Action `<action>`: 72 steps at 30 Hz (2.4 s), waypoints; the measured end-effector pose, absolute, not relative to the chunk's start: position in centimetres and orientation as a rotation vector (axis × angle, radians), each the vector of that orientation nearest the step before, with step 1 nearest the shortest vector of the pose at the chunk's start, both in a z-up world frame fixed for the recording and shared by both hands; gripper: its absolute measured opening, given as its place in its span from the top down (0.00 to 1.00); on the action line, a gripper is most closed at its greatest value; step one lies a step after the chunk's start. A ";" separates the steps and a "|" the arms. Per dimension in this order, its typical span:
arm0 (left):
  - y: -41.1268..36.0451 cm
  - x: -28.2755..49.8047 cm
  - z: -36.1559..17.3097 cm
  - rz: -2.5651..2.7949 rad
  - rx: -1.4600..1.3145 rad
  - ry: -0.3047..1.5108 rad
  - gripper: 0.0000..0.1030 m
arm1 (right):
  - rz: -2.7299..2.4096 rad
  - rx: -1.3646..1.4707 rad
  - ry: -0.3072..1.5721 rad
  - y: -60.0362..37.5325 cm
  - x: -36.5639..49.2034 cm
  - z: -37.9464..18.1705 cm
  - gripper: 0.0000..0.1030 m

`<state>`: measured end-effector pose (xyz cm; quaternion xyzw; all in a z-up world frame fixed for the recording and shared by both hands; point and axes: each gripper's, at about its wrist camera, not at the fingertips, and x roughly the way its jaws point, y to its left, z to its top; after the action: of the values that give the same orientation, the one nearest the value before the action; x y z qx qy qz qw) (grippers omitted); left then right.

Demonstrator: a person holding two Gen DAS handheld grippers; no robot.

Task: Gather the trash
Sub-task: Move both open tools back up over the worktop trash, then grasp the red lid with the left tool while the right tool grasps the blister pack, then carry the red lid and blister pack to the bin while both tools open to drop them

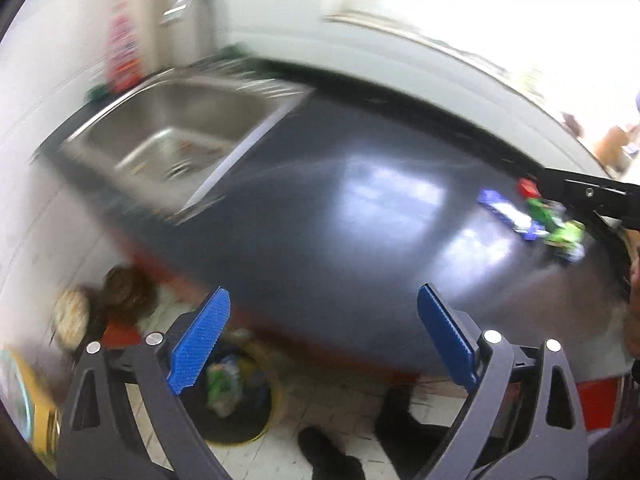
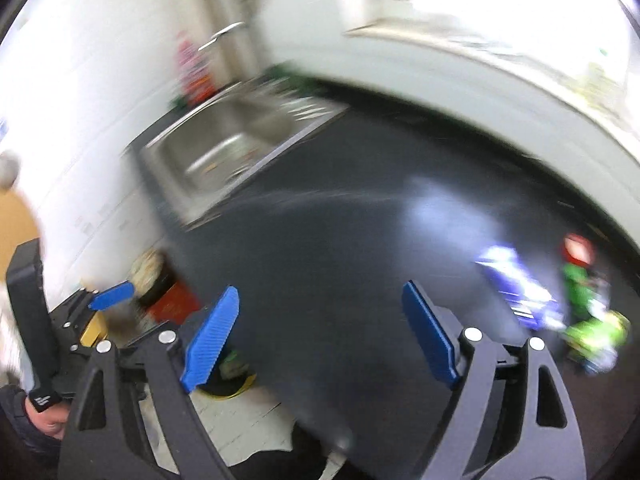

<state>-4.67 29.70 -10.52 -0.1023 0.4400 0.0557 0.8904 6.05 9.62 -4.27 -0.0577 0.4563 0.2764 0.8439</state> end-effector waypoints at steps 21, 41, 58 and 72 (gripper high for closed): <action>4.7 12.8 -9.2 -0.325 0.075 0.933 0.11 | 0.163 0.246 0.981 -19.6 13.1 -5.7 0.20; -1.4 29.8 -16.9 -0.425 0.213 1.017 0.11 | 0.147 0.267 1.348 -19.1 29.3 -19.7 0.23; -5.5 35.6 -22.1 -0.554 0.261 1.073 0.21 | 0.188 0.163 1.383 -21.2 31.5 -20.5 0.93; -4.2 32.1 -16.0 -0.460 0.223 0.998 0.53 | 0.219 0.105 1.243 -19.9 28.8 -14.1 0.95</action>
<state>32.06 -4.20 -15.99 0.1059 0.4733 -0.2180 0.8469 28.77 -19.88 -14.08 0.0490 0.5808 0.1025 0.8061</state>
